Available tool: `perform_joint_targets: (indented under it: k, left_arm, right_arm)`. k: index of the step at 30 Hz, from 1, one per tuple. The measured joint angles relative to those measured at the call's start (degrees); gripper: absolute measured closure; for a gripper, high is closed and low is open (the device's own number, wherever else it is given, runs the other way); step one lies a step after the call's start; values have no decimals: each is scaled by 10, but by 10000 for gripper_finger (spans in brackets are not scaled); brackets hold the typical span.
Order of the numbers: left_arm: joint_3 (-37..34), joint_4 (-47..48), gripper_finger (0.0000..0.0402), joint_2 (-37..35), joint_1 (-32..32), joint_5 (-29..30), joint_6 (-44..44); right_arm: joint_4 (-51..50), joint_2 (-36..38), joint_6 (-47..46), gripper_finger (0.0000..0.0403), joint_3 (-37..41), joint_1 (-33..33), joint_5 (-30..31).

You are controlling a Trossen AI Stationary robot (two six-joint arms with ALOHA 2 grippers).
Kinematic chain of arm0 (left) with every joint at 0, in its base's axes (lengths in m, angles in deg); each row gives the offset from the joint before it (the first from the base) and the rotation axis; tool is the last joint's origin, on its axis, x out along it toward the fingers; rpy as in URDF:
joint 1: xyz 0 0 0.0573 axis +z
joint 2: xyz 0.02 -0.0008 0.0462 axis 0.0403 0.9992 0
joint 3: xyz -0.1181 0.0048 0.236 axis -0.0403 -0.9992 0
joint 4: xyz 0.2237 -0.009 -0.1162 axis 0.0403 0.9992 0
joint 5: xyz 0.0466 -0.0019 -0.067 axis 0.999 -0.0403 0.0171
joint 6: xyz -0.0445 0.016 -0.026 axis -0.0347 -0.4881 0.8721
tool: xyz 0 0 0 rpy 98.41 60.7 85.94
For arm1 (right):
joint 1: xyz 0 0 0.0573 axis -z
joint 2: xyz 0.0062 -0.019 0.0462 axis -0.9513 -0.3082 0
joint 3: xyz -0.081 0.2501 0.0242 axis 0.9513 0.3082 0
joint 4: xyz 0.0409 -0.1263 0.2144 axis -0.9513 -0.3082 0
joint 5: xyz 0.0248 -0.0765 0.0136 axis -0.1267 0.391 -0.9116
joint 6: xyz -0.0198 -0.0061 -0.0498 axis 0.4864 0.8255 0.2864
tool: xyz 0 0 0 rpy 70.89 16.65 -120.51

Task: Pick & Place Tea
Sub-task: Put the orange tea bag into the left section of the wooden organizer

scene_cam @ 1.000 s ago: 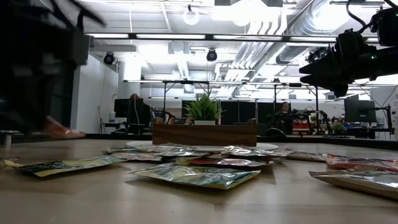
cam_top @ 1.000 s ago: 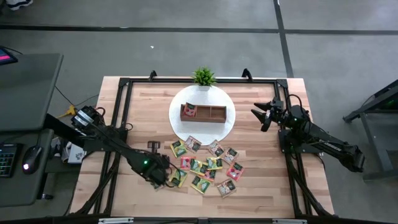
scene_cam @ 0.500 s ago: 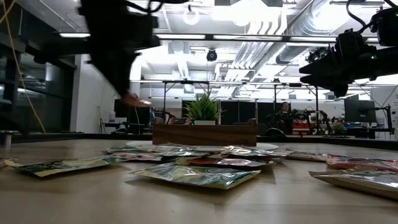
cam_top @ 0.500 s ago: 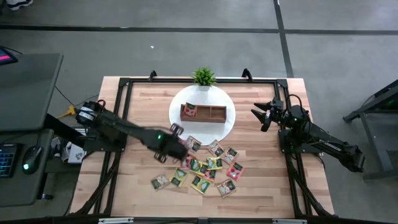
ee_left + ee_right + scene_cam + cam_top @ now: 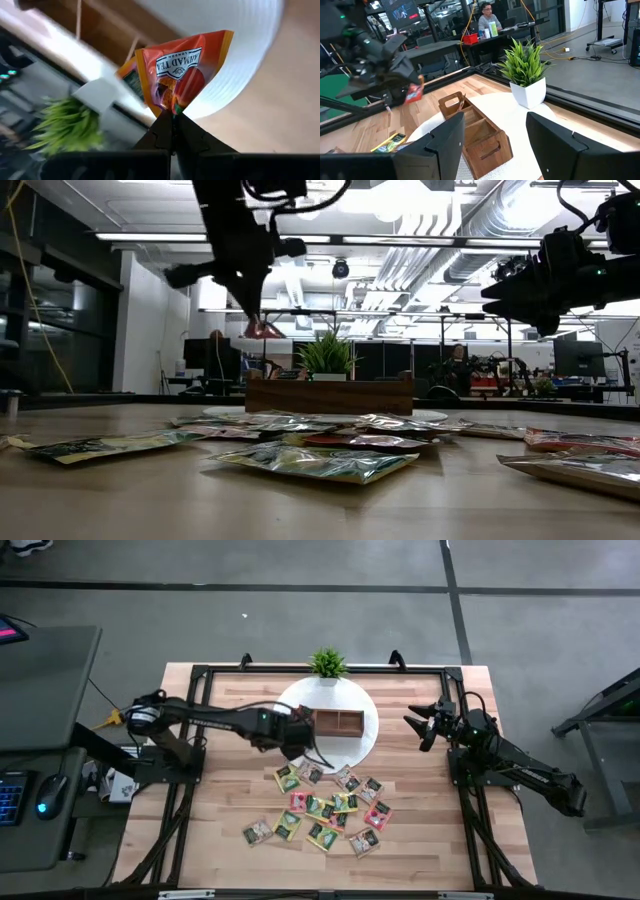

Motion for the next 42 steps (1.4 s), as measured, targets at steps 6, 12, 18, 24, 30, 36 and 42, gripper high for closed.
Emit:
perform_joint_targets:
  k: [6,12,18,24,30,36,42]
  left_arm:
    - [0,-69,401,33,36,36,-167]
    - [2,-155,401,85,45,115,-326]
    - [1,-159,401,89,53,107,-384]
    - [0,-162,401,89,52,80,-405]
    - [0,-161,401,89,52,59,-418]
    - [0,-168,401,89,52,39,-418]
    - [0,-169,401,89,62,31,-428]
  right_arm:
    - [0,0,0,194,0,0,0]
    - [0,0,0,194,0,0,0]
    - [0,0,0,194,0,0,0]
    - [0,0,0,194,0,0,0]
    - [0,0,0,194,0,0,0]
    - [0,0,0,194,0,0,0]
    - [0,0,0,194,0,0,0]
